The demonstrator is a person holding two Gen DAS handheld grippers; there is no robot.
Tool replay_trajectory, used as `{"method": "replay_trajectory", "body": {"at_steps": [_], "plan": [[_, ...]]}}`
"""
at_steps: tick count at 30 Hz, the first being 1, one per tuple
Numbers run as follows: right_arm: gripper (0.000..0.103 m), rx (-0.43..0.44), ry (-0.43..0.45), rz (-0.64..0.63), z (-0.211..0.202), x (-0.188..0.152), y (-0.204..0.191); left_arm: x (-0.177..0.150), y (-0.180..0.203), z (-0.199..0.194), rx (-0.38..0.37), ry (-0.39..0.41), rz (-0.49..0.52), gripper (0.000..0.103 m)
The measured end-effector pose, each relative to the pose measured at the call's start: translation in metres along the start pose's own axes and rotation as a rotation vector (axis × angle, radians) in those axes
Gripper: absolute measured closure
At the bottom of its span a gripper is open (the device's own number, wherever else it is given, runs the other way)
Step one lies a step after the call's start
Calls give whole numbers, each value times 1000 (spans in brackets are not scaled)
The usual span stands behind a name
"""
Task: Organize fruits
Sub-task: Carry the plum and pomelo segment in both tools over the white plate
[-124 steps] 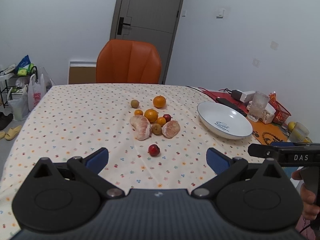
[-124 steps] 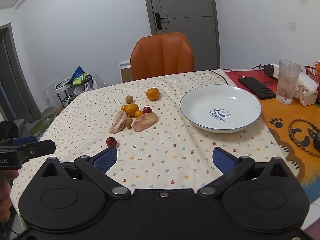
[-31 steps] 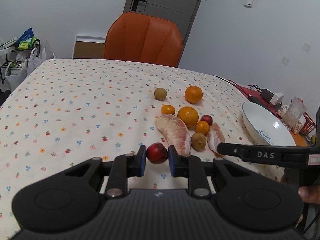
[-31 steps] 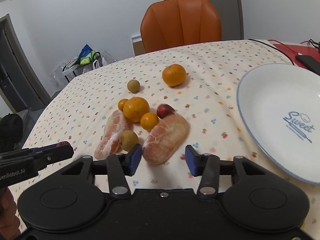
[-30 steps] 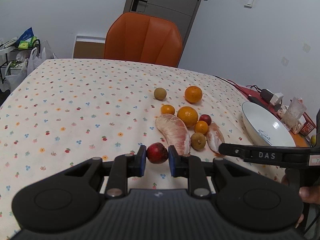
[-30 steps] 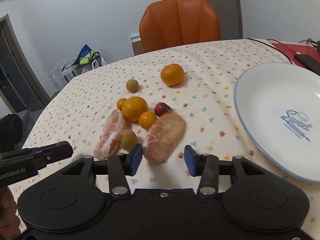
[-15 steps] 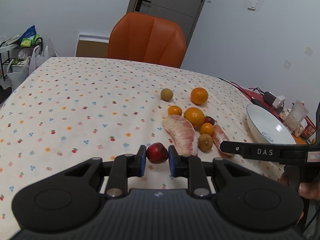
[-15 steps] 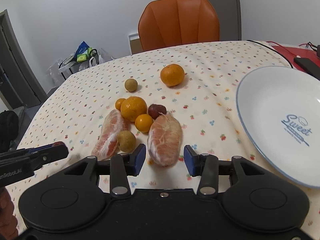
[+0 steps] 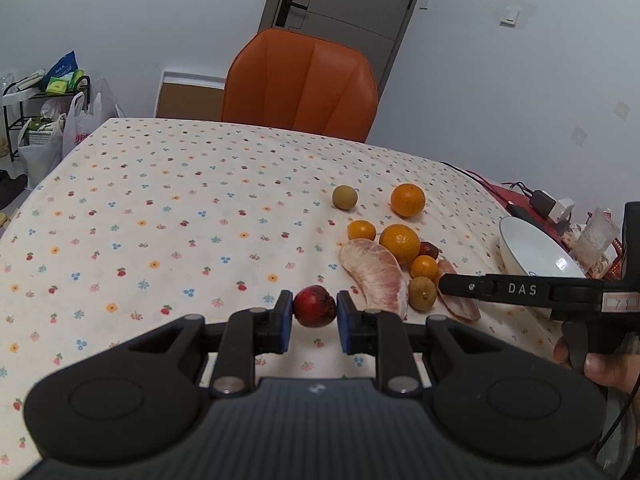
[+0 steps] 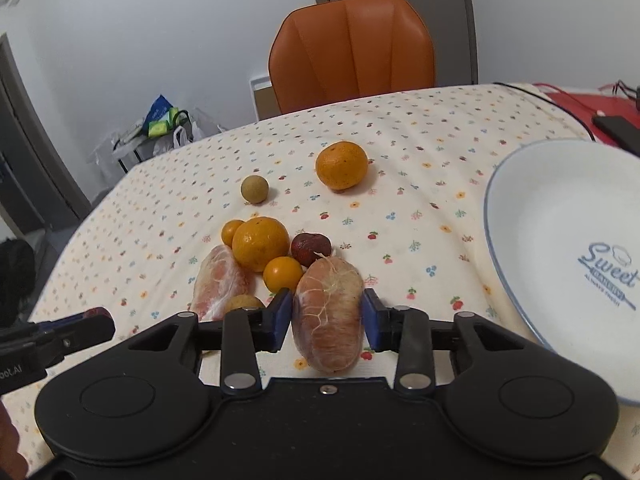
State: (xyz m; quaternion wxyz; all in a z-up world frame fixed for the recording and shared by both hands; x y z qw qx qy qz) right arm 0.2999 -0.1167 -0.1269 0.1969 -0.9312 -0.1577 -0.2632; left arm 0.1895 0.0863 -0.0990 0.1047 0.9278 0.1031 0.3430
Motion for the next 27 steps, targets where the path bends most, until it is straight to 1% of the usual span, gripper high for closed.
{"method": "replay_trajectory", "body": {"at_steps": [6,14,19,27], "plan": [[69,22,26,5,-13,-12,0,1,7,1,10,-18,22,82],[69,73,68,22,-36,-15,7,9,32,-2,6,2,65,82],[69,85,98,30,-52,-17,15,13,52,-3,-5,15,95,82],[69,81,132,44,-73,-19,31,20,79,1,-28,32,125,82]]}}
Point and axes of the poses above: each gripper's, at about its wrist camera, not at the fingertips, and z roughly the way its jaws point, y to its right, x to its top, the point moved 5 cm from there along z, roughly the way its jaws point, and after that the axes turned 12 degrees about -y, right-handed, at the moved point
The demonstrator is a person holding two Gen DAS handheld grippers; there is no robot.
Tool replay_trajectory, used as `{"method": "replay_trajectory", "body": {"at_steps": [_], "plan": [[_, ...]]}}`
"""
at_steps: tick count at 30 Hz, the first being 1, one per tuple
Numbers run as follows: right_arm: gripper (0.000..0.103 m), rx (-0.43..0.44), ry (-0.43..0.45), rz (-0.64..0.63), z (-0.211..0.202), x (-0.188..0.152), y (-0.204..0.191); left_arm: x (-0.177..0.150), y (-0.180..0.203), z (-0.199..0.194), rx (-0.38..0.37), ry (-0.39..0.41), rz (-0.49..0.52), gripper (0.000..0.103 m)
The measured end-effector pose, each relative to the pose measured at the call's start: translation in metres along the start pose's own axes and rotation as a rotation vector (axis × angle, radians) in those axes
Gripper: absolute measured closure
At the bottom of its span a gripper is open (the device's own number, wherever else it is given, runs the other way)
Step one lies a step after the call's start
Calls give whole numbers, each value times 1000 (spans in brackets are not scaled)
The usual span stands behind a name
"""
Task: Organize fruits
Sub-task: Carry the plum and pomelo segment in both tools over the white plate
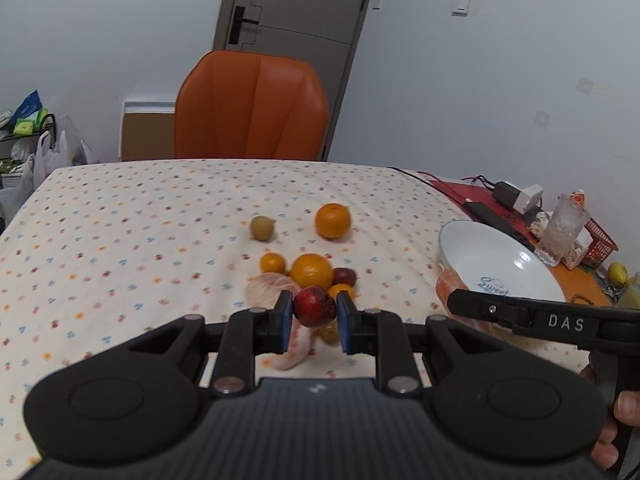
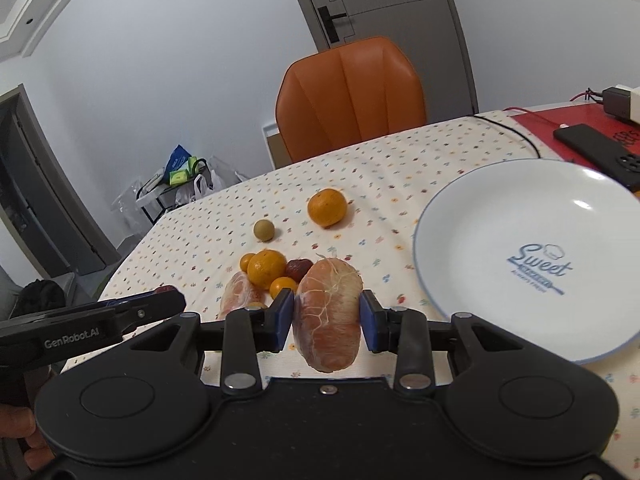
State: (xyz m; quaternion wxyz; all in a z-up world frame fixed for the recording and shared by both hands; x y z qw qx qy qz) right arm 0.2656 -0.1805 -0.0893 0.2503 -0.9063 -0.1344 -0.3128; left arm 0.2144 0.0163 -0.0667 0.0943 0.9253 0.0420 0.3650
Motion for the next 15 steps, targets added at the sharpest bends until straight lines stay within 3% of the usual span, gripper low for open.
{"method": "replay_trajectory", "body": {"at_steps": [15], "plan": [[69,-40,63,43,-36,3,41,16,64,21,-72,11,87,82]]}}
Point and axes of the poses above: each gripper's, at about its wrist camera, not at the fingertips, and z roughly the way its jaws point, y to its right, x to its top, the point moved 5 cm from there along z, roughly the way its jaws point, and after that the axes turned 12 degrees about -y, right-handed, at the moved point
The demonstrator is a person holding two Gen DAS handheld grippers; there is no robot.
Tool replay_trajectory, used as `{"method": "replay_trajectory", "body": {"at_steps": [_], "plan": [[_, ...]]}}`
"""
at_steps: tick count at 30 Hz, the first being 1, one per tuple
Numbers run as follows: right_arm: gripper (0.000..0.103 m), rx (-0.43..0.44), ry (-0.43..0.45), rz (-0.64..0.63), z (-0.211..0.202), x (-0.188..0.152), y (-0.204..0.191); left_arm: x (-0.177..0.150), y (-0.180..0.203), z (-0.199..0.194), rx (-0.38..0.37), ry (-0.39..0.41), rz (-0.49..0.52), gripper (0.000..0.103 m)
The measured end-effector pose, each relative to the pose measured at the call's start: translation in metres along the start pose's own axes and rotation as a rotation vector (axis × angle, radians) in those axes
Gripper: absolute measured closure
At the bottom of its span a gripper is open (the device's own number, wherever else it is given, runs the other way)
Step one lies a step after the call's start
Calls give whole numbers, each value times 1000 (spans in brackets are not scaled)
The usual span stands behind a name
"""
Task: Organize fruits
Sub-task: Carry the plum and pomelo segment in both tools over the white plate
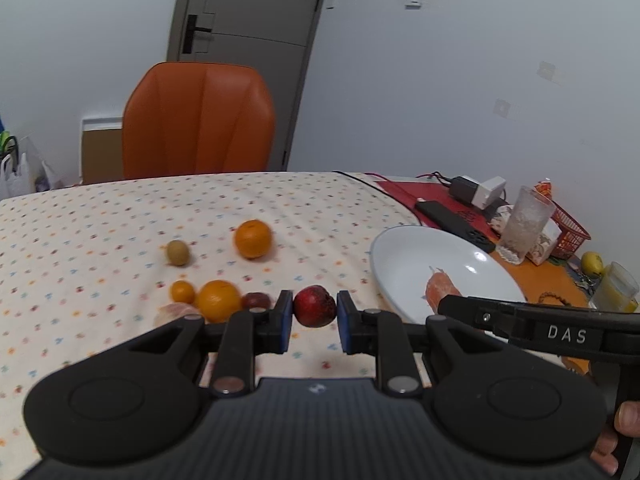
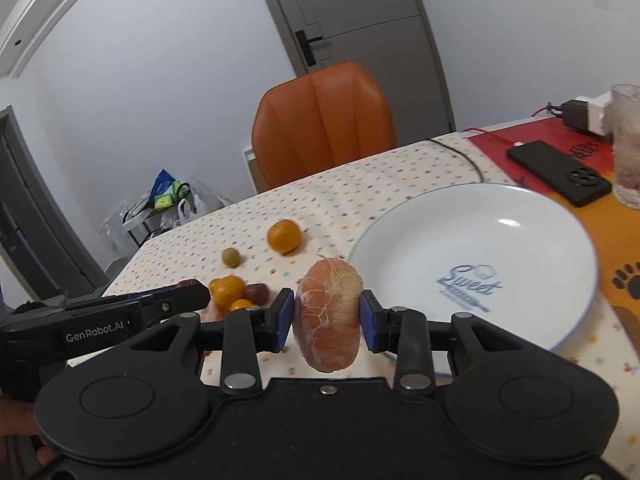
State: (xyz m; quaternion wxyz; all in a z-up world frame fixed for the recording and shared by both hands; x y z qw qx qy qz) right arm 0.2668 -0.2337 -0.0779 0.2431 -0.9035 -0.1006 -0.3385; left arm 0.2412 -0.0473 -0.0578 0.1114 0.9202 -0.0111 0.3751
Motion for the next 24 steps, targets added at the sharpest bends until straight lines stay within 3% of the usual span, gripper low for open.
{"method": "replay_trajectory", "body": {"at_steps": [24], "plan": [[69,-68,11,102,-8,1,86,18,83,66,-68,-77,116,82]]}}
Point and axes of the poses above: each gripper's, at about its wrist camera, not at the fingertips, and z roughly the way its jaws point, y to its right, x to its top, the point moved 5 cm from there along z, roughly the way its jaws point, and after that the axes turned 12 degrees about -y, right-handed, at the moved point
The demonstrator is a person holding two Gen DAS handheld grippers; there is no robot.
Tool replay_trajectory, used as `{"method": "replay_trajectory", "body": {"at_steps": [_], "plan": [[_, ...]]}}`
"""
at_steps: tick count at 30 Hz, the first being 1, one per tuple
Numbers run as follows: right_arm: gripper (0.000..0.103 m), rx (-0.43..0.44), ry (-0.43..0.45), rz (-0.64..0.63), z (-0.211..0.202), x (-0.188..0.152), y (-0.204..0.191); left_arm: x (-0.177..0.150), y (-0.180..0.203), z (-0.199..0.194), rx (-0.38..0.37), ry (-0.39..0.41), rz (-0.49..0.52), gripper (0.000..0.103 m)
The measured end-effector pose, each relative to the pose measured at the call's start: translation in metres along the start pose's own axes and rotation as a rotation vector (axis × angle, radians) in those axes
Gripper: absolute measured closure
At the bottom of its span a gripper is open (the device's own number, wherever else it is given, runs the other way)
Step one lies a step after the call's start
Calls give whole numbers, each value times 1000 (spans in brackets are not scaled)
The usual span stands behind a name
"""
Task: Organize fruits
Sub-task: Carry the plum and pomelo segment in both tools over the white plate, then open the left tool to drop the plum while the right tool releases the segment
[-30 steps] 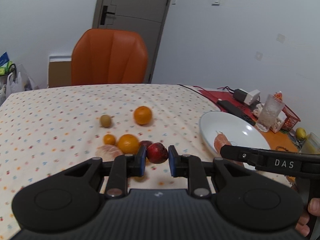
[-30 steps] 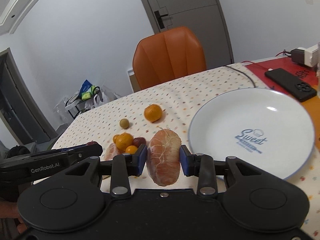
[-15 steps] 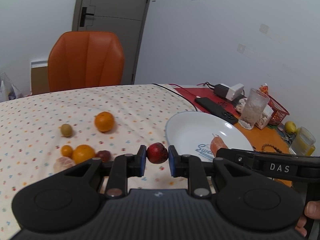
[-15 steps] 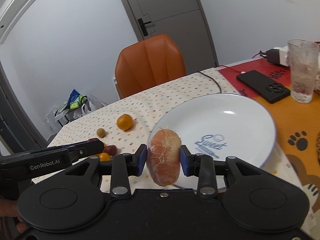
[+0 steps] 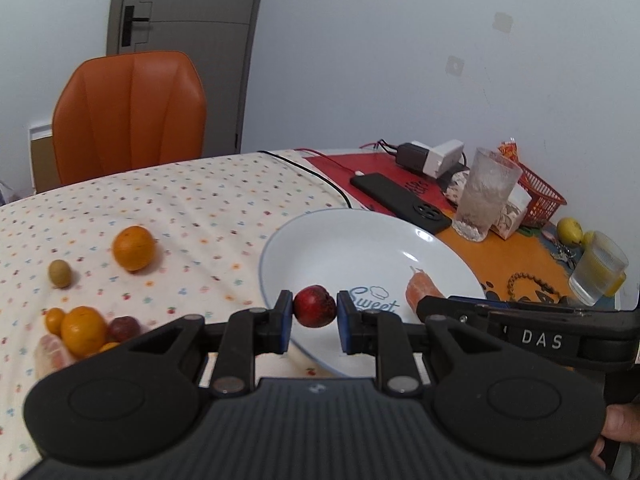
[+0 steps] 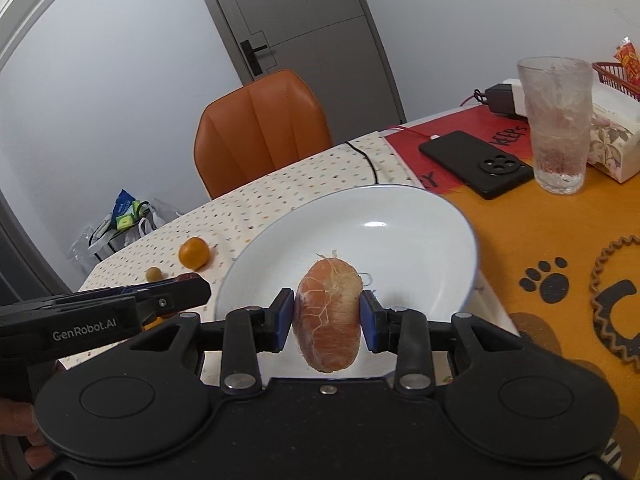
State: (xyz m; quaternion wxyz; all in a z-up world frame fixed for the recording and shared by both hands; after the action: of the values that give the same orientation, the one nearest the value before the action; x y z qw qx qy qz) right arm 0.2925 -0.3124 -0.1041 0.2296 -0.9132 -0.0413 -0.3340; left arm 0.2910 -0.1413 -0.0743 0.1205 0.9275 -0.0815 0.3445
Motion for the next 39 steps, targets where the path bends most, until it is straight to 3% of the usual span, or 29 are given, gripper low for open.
{"method": "replay_trajectory", "body": {"at_steps": [13,20,23,28,32,39], "plan": [[69,-36,-13,8,13,7,20,7,17,47,-16,-88,33,81],[69,-63,-15,-12,15,9,19,7,17,48,8,-93,25,78],[64,-74,-18,-13,14,8,20,8,15,44,19,-92,18,76],[61,-74,21,-15,3,10,15,7,10,32,34,-78,9,52],[47,-66,35,-12,-4,9,11,5,9,20,52,-67,11,32],[31,-47,61,6,-14,6,3,1,2,-1,67,-39,3,22]]}}
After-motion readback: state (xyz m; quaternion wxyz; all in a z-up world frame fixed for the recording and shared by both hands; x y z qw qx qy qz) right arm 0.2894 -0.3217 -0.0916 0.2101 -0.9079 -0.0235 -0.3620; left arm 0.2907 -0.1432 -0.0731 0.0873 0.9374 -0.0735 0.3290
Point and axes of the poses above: each gripper's, at about its wrist camera, not at the fingertips, and z roughly the way its jaws point, y to its right, x to its top, the point moved 5 cm from there along z, roughly the way its jaws point, and after that the axes turned 12 degrees about -y, right-handed, at the moved point
